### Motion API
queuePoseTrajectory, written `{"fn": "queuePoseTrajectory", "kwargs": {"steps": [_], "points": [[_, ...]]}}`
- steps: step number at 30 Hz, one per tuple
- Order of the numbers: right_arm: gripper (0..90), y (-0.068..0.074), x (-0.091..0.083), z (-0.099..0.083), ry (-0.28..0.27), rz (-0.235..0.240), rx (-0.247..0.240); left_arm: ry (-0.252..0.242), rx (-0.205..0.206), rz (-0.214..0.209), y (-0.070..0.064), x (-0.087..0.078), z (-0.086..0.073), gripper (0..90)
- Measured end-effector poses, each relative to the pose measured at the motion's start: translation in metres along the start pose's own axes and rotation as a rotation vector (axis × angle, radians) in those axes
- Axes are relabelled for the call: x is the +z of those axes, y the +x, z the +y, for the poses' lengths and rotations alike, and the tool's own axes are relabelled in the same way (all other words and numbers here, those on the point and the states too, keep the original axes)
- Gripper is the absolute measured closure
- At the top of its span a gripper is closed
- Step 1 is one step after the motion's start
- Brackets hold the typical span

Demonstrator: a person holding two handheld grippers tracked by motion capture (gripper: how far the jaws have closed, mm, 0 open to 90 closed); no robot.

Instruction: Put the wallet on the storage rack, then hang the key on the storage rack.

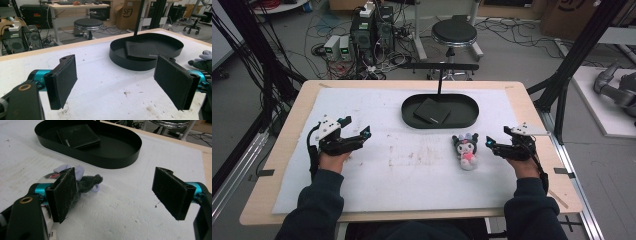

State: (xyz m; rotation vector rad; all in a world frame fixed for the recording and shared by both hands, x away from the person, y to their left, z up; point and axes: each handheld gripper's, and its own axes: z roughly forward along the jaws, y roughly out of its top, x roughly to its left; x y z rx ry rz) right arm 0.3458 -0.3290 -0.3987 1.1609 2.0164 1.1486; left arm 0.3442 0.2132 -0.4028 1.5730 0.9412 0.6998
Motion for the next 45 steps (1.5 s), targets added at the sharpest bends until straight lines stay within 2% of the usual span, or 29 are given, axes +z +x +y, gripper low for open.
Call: {"fn": "queuePoseTrajectory", "kwargs": {"steps": [10, 15, 19, 22, 25, 29, 33, 38, 42, 45], "points": [[20.4, 0.005, -0.001, 0.001, -0.006, -0.003, 0.004, 0.002, -0.019, 0.005, 0.006, 0.0, -0.004, 18.7], [20.3, 0.012, 0.001, 0.002, 0.005, 0.004, 0.031, 0.014, -0.02, -0.002, 0.006, 0.0, -0.006, 18.7], [20.3, 0.023, 0.003, 0.006, -0.005, 0.011, 0.021, 0.012, -0.029, -0.004, 0.009, -0.001, -0.007, 18.7], [20.3, 0.035, 0.01, 0.007, 0.024, 0.043, 0.029, 0.017, -0.035, -0.001, 0.011, -0.002, -0.007, 18.7], [20.3, 0.048, 0.017, 0.009, 0.041, 0.064, 0.011, 0.016, -0.038, 0.001, 0.012, -0.002, -0.008, 18.7], [20.3, 0.063, 0.024, 0.011, 0.056, 0.065, -0.004, 0.031, -0.04, 0.001, 0.012, -0.001, -0.009, 18.7], [20.3, 0.075, 0.036, 0.009, 0.106, 0.049, 0.03, 0.043, -0.037, -0.005, 0.011, 0.001, -0.009, 18.7], [20.3, 0.086, 0.051, 0.006, 0.192, -0.028, -0.005, 0.051, -0.043, 0.001, 0.013, 0.001, -0.01, 19.0], [16.4, 0.091, 0.06, -0.002, 0.252, -0.05, -0.041, 0.062, -0.044, 0.003, 0.013, 0.002, -0.011, 19.1], [18.1, 0.086, 0.062, -0.004, 0.303, -0.052, -0.056, 0.069, -0.044, 0.003, 0.012, 0.003, -0.011, 19.2]]}}
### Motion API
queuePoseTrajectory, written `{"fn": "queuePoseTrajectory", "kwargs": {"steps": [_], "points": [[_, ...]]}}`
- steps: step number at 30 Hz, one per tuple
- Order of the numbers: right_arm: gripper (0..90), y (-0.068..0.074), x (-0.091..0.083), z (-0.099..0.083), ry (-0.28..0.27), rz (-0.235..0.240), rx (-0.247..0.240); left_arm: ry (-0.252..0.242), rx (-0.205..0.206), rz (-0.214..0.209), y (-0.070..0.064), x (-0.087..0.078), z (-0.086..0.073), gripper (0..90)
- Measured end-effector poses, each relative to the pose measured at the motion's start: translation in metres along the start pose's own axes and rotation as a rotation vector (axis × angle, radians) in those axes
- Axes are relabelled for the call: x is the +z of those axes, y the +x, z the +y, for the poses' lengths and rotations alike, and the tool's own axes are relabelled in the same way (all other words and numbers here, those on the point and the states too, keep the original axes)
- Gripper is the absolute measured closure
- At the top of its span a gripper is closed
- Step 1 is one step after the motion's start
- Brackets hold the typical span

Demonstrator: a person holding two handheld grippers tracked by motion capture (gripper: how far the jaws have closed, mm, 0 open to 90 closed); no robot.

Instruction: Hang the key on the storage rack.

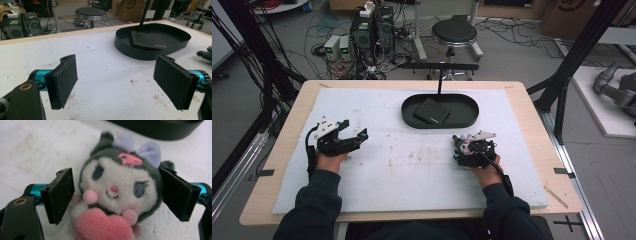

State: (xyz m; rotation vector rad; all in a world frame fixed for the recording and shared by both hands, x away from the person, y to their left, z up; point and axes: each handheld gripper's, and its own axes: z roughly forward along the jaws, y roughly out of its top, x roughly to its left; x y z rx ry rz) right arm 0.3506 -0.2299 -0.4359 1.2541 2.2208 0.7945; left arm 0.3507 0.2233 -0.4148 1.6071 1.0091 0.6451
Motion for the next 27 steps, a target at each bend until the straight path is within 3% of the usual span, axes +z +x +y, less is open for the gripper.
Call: {"fn": "queuePoseTrajectory", "kwargs": {"steps": [2, 5, 10, 11, 14, 15, 17, 21, 23, 25, 27], "points": [[22.8, -0.005, -0.001, 0.0, 0.015, 0.021, -0.016, 0.0, -0.002, 0.0, 0.0, 0.0, 0.0, 19.5], [25.9, -0.016, -0.005, 0.001, 0.033, 0.064, -0.085, 0.001, -0.006, 0.004, 0.001, 0.0, 0.0, 19.5], [27.3, -0.026, -0.008, 0.001, 0.024, 0.07, -0.245, 0.003, -0.001, 0.0, 0.001, 0.0, 0.0, 20.2], [27.2, -0.027, -0.009, 0.001, 0.014, 0.072, -0.258, 0.004, -0.002, 0.0, 0.001, 0.0, 0.0, 20.2], [23.5, -0.032, -0.012, 0.001, -0.02, 0.086, -0.17, 0.002, -0.007, 0.0, 0.001, 0.0, 0.0, 20.2], [21.6, -0.035, -0.014, 0.001, -0.038, 0.104, -0.101, 0.002, -0.006, 0.0, 0.001, 0.0, 0.0, 20.3], [21.7, -0.039, -0.015, 0.0, -0.065, 0.124, -0.035, 0.003, -0.005, -0.001, 0.0, 0.0, 0.0, 20.3], [21.8, -0.04, -0.015, -0.001, -0.06, 0.119, -0.025, 0.002, -0.004, 0.0, 0.0, 0.0, 0.0, 20.4], [21.3, -0.038, -0.014, -0.001, -0.052, 0.117, 0.007, 0.004, -0.004, 0.001, 0.0, 0.0, 0.0, 20.4], [20.2, -0.034, -0.011, -0.002, -0.023, 0.104, 0.039, 0.004, -0.004, 0.001, 0.0, 0.0, 0.0, 20.5], [20.0, -0.028, -0.008, -0.002, 0.005, 0.099, 0.033, 0.003, -0.006, 0.0, 0.0, 0.001, 0.0, 20.5]]}}
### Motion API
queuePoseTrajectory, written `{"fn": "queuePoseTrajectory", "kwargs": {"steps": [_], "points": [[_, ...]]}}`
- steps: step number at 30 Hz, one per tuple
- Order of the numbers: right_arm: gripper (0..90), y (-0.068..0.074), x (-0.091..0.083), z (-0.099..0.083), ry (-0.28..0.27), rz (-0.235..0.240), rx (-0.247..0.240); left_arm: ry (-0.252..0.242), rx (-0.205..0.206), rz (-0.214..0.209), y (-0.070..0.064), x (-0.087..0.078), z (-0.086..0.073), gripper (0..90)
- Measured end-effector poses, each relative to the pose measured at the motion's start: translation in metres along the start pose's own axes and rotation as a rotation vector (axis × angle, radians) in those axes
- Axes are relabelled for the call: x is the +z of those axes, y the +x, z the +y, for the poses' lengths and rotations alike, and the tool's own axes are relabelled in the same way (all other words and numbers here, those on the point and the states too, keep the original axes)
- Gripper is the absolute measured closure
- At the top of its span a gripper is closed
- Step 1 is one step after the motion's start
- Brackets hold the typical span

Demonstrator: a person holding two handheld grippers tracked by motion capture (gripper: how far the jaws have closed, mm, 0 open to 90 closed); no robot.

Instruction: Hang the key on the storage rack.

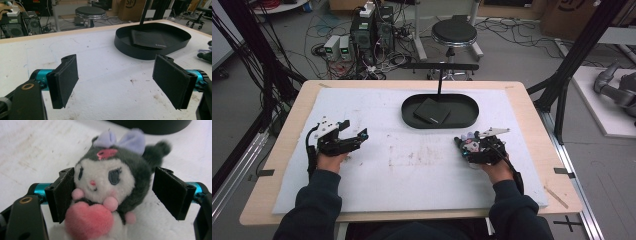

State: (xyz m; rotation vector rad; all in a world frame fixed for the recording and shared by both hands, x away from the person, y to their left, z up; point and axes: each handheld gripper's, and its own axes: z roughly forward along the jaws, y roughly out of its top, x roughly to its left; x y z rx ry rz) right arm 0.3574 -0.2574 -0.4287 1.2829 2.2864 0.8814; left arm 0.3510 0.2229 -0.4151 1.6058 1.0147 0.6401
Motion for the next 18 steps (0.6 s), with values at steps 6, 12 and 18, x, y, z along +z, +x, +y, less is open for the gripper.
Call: {"fn": "queuePoseTrajectory", "kwargs": {"steps": [6, 12, 18], "points": [[20.1, 0.012, 0.012, 0.001, 0.05, -0.062, -0.071, 0.004, 0.003, -0.004, 0.0, 0.0, 0.0, 20.6], [28.8, 0.007, 0.011, 0.001, 0.067, -0.068, -0.061, 0.004, -0.002, -0.003, 0.0, 0.001, 0.0, 20.9], [32.7, 0.0, 0.007, 0.003, 0.051, -0.044, -0.03, 0.004, -0.001, -0.003, 0.0, 0.0, 0.0, 21.1]]}}
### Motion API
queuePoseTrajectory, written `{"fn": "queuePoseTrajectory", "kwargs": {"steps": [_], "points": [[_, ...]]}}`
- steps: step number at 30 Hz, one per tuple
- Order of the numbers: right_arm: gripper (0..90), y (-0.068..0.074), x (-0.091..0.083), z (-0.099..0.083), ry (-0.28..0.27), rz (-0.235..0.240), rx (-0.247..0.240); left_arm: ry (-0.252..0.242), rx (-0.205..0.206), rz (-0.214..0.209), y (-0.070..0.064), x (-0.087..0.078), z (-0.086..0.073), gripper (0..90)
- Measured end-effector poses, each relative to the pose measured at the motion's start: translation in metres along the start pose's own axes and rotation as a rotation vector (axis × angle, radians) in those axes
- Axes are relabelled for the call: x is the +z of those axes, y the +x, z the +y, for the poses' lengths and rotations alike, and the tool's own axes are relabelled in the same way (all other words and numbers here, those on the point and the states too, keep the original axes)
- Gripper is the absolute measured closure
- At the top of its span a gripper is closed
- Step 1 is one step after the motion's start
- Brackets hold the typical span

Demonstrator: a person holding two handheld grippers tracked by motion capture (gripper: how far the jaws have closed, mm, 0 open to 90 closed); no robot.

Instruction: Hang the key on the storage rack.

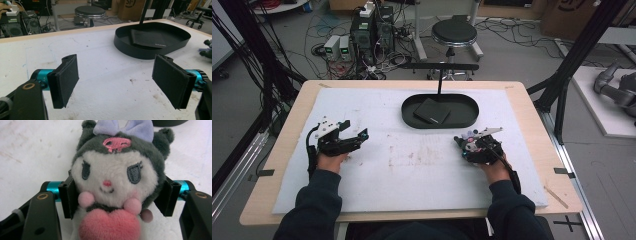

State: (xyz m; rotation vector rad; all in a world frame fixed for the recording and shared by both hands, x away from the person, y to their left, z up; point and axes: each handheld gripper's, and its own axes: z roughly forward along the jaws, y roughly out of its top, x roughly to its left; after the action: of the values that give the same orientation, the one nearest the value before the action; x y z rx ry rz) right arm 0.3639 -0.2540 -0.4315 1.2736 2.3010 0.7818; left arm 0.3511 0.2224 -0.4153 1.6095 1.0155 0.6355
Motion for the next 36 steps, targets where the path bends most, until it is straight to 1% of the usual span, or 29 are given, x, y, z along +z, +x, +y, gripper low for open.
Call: {"fn": "queuePoseTrajectory", "kwargs": {"steps": [1, 6, 8, 11, 13, 16, 20, 22, 23, 25, 28, 29, 33, 36], "points": [[32.7, -0.003, -0.003, 0.001, -0.028, 0.018, 0.013, 0.0, 0.0, 0.001, 0.0, 0.0, 0.0, 21.2], [32.5, -0.012, -0.016, 0.003, -0.141, 0.045, 0.039, 0.004, 0.003, -0.001, -0.001, 0.0, 0.0, 21.5], [32.5, -0.016, -0.021, 0.005, -0.175, 0.058, 0.047, 0.004, 0.003, -0.005, -0.001, 0.0, 0.0, 21.5], [32.4, -0.023, -0.027, 0.01, -0.206, 0.065, 0.048, 0.011, -0.001, -0.004, -0.001, 0.0, 0.0, 21.5], [32.4, -0.028, -0.03, 0.014, -0.221, 0.067, 0.056, 0.008, -0.003, -0.005, 0.0, 0.0, 0.0, 21.5], [32.4, -0.038, -0.035, 0.024, -0.25, 0.071, 0.084, 0.004, -0.007, -0.006, 0.001, 0.0, 0.0, 21.5], [32.4, -0.049, -0.042, 0.039, -0.275, 0.076, 0.091, -0.002, -0.013, -0.011, 0.001, 0.001, 0.0, 21.5], [32.4, -0.055, -0.046, 0.048, -0.283, 0.089, 0.094, -0.003, -0.012, -0.014, 0.001, 0.001, 0.0, 21.5], [32.4, -0.058, -0.048, 0.053, -0.295, 0.1, 0.103, -0.003, -0.014, -0.014, 0.001, 0.001, 0.0, 21.5], [32.4, -0.065, -0.051, 0.061, -0.299, 0.118, 0.117, -0.004, -0.015, -0.014, 0.001, 0.001, 0.0, 21.5], [32.4, -0.073, -0.055, 0.072, -0.305, 0.124, 0.131, -0.005, -0.016, -0.014, 0.001, 0.001, 0.0, 21.5], [32.4, -0.074, -0.056, 0.076, -0.307, 0.118, 0.127, -0.006, -0.016, -0.015, 0.001, 0.001, -0.001, 21.5], [32.4, -0.079, -0.059, 0.092, -0.315, 0.119, 0.118, 0.001, -0.011, -0.017, 0.001, 0.001, -0.001, 21.5], [32.4, -0.08, -0.059, 0.104, -0.335, 0.12, 0.111, -0.002, -0.016, -0.016, 0.001, 0.002, -0.001, 21.5]]}}
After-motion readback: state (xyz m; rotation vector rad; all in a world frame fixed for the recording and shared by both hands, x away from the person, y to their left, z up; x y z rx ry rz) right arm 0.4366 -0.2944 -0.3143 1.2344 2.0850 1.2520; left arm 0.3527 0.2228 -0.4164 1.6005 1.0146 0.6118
